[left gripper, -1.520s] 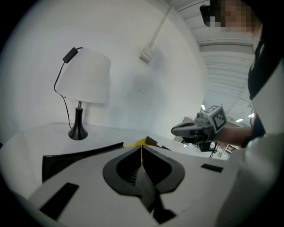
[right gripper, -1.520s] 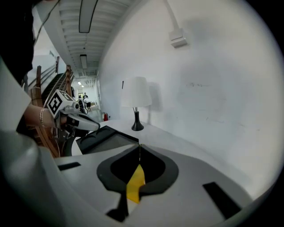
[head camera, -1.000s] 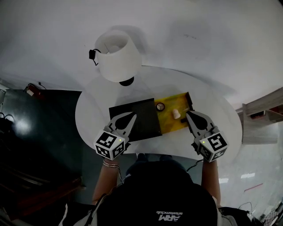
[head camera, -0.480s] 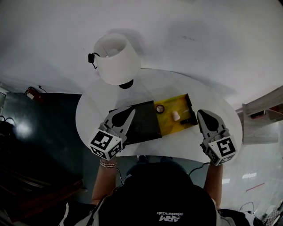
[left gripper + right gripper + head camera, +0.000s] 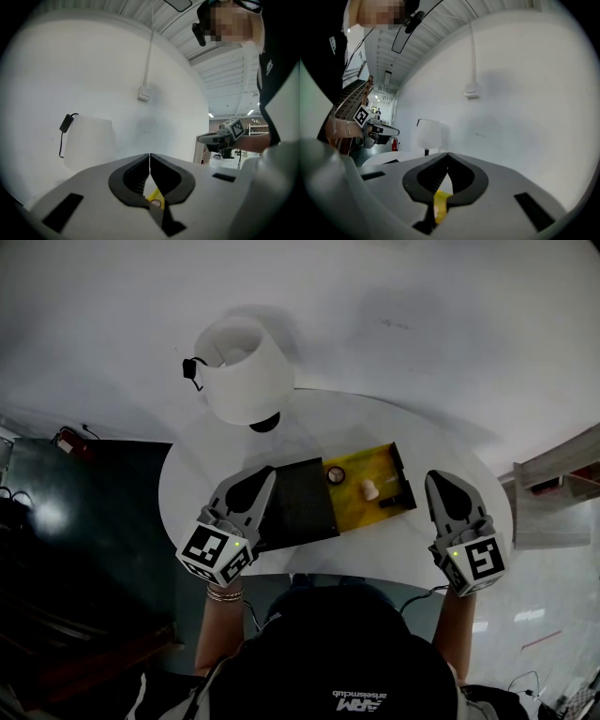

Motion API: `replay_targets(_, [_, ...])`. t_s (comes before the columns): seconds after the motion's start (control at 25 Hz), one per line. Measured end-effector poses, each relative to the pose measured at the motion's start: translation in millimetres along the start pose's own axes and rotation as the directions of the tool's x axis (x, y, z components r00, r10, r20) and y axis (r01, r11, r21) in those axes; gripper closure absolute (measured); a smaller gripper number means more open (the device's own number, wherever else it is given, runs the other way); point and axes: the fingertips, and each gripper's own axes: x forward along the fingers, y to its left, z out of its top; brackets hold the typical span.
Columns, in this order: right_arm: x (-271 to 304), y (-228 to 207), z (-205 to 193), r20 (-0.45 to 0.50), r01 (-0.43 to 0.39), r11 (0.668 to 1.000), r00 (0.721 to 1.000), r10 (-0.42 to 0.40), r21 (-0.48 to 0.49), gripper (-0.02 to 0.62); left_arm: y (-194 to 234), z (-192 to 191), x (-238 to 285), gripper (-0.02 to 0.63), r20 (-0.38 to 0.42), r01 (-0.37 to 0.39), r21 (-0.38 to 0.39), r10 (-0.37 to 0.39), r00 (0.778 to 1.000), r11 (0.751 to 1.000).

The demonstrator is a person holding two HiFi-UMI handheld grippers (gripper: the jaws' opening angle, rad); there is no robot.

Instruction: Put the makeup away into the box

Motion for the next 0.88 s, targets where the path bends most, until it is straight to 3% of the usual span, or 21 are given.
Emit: replay_targets(0.88, [-2.8,-5.0,-10.4,-0.010,-0.018,1.000,1.000,0.018,0.009,0.577,-1.9,-9.0,-2.1,0.584,-0.029,-0.013,-0.031,0.013,0.999,0.999])
